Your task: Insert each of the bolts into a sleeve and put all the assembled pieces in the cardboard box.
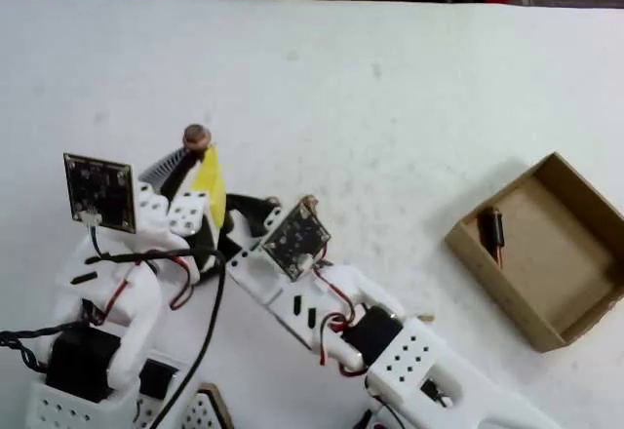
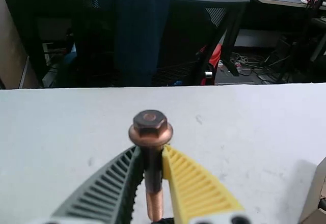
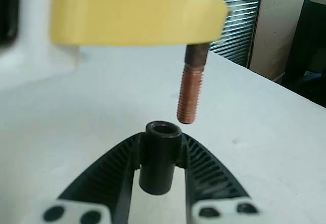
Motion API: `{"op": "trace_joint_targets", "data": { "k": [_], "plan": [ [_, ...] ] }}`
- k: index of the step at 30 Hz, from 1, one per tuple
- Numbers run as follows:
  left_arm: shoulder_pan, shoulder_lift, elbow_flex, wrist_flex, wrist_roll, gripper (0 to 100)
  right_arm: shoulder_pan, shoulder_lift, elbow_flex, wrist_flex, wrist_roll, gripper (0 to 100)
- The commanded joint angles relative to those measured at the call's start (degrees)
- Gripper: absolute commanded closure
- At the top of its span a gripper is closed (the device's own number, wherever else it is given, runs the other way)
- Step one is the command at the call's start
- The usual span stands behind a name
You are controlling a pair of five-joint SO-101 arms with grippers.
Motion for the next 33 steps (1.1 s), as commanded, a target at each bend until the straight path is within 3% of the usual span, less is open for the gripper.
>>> {"op": "trace_joint_targets", "data": {
  "k": [1, 6, 15, 23, 28, 33],
  "plan": [
    [0.40, -1.10, -0.97, -0.53, 0.79, 98, 0.75, -1.54, -0.70, 0.13, 0.70, 98.1],
    [0.40, -1.10, -4.66, 5.01, 0.79, 98, 0.75, -1.54, -0.70, 0.13, 0.70, 98.1],
    [0.75, -1.01, -5.01, 7.30, 1.05, 98, 0.75, -1.54, -0.70, 0.13, 0.70, 98.1],
    [0.84, -1.01, -4.92, 12.57, 7.91, 98, 0.75, -1.54, -0.88, 0.04, 0.70, 98.1],
    [0.84, -1.01, -4.31, 17.41, 8.18, 98, 0.75, -1.54, -0.88, 0.04, 0.70, 98.1],
    [0.84, -1.01, 0.35, 15.82, 8.09, 98, 0.66, -1.54, -0.97, 0.04, 0.70, 98.1]
  ]
}}
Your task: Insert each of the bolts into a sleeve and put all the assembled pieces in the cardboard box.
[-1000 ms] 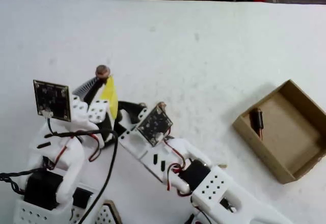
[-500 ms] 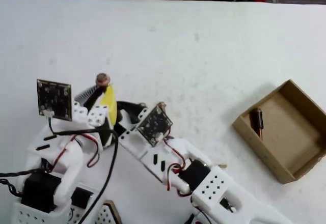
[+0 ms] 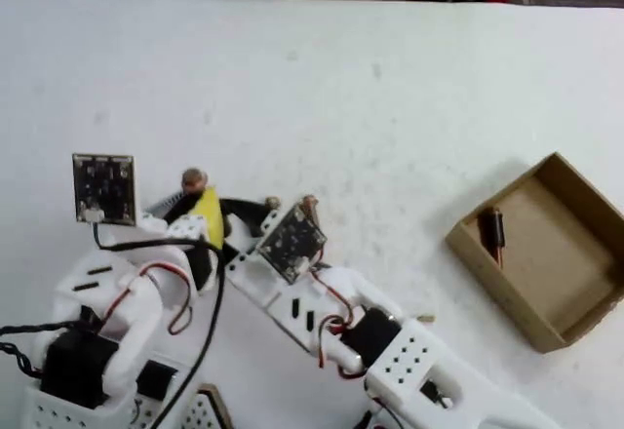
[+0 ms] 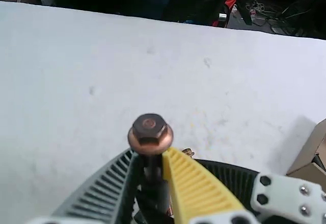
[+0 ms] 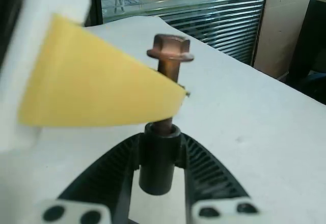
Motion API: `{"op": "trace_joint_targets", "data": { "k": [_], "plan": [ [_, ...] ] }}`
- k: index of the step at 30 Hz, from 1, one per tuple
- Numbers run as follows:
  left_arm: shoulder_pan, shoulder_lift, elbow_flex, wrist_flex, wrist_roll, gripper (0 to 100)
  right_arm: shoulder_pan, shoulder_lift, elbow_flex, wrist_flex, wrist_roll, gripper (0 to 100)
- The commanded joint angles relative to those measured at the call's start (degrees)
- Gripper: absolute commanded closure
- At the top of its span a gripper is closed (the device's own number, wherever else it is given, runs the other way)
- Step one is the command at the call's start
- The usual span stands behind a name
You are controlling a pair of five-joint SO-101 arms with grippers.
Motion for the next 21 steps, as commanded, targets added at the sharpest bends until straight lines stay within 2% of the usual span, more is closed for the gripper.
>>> {"op": "trace_joint_targets", "data": {
  "k": [1, 4, 9, 21],
  "plan": [
    [0.75, -0.66, 1.67, -1.85, 0.70, 98, 0.75, -1.54, -1.14, -0.04, 0.44, 98.1],
    [0.75, -0.66, 1.67, -5.63, 0.44, 98, 0.75, -1.54, -1.14, -0.04, 0.44, 98.1],
    [0.75, -0.66, 1.93, -8.00, -8.70, 98, 0.75, -1.54, -1.14, -0.04, 0.44, 98.1],
    [0.75, -0.66, 3.34, -6.95, -8.88, 97, 0.75, -1.54, -1.05, 0.04, 0.53, 98.1]
  ]
}}
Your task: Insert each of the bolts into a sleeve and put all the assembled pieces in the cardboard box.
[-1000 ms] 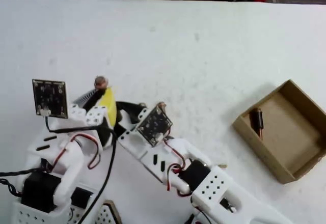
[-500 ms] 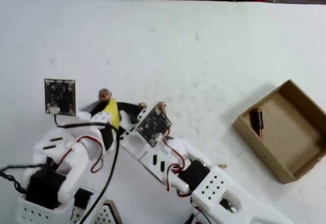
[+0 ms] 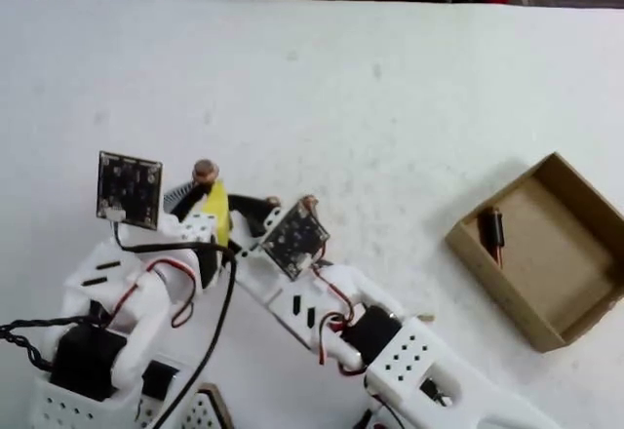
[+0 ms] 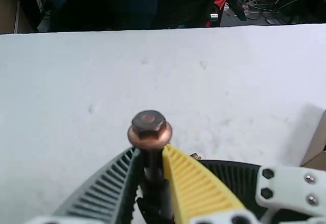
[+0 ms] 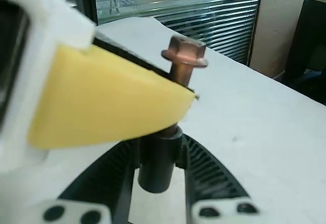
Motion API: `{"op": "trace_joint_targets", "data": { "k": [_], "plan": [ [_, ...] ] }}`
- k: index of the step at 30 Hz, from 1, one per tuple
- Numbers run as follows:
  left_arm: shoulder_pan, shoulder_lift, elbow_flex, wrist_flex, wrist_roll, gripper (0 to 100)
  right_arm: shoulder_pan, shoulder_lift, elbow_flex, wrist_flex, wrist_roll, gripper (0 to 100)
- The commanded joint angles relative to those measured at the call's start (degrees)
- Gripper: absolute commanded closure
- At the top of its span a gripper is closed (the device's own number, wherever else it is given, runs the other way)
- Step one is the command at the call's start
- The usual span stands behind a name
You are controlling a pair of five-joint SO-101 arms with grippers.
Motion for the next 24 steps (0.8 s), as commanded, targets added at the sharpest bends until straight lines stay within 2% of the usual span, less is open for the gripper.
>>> {"op": "trace_joint_targets", "data": {
  "k": [1, 8, 24],
  "plan": [
    [0.48, -0.48, 0.62, -1.41, -0.79, 96, 0.48, -1.63, -0.97, 0.13, 0.62, 98.1],
    [0.48, -0.48, 0.70, -1.76, -0.62, 76, 0.48, -1.63, -0.97, 0.13, 0.70, 98.1],
    [0.04, -0.48, -2.46, -1.85, -0.62, 75, 0.48, -1.63, -0.88, 0.22, 0.70, 98.1]
  ]
}}
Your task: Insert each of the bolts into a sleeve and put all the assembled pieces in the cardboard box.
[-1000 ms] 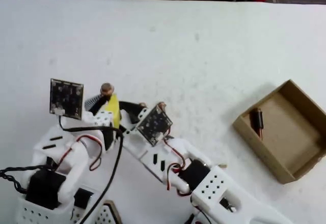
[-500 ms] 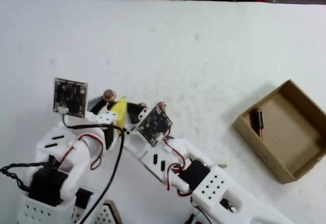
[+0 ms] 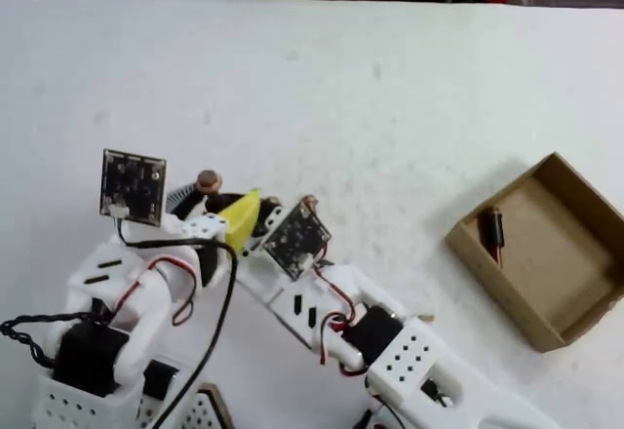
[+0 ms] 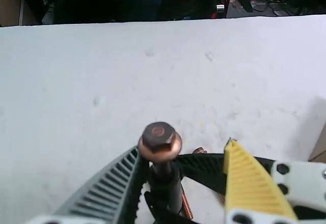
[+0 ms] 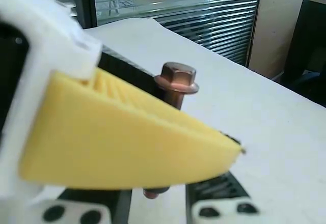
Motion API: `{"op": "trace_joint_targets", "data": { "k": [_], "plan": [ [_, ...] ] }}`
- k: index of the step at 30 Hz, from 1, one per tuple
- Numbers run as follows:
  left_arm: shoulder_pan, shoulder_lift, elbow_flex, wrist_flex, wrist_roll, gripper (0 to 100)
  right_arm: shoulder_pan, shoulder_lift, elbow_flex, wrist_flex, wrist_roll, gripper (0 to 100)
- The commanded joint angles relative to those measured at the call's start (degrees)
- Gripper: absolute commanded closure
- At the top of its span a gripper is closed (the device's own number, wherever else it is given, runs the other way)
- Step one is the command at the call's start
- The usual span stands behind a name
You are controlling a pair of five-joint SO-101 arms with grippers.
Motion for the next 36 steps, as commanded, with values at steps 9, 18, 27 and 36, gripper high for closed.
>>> {"op": "trace_joint_targets", "data": {
  "k": [9, 18, 27, 36],
  "plan": [
    [0.04, -0.57, -6.95, -1.76, -0.79, 75, 0.22, -1.54, -0.88, 0.40, 0.88, 98.1],
    [0.04, -0.57, -6.77, -1.67, -0.88, 75, 0.22, -1.54, -0.88, 0.48, 0.88, 98.1],
    [0.04, -0.48, -4.13, -1.49, -0.88, 75, 0.22, -1.54, -0.88, 0.48, 0.88, 98.1],
    [-0.84, -0.48, -2.73, -1.76, -3.08, 75, 0.22, -1.54, -0.88, 0.48, 0.97, 98.1]
  ]
}}
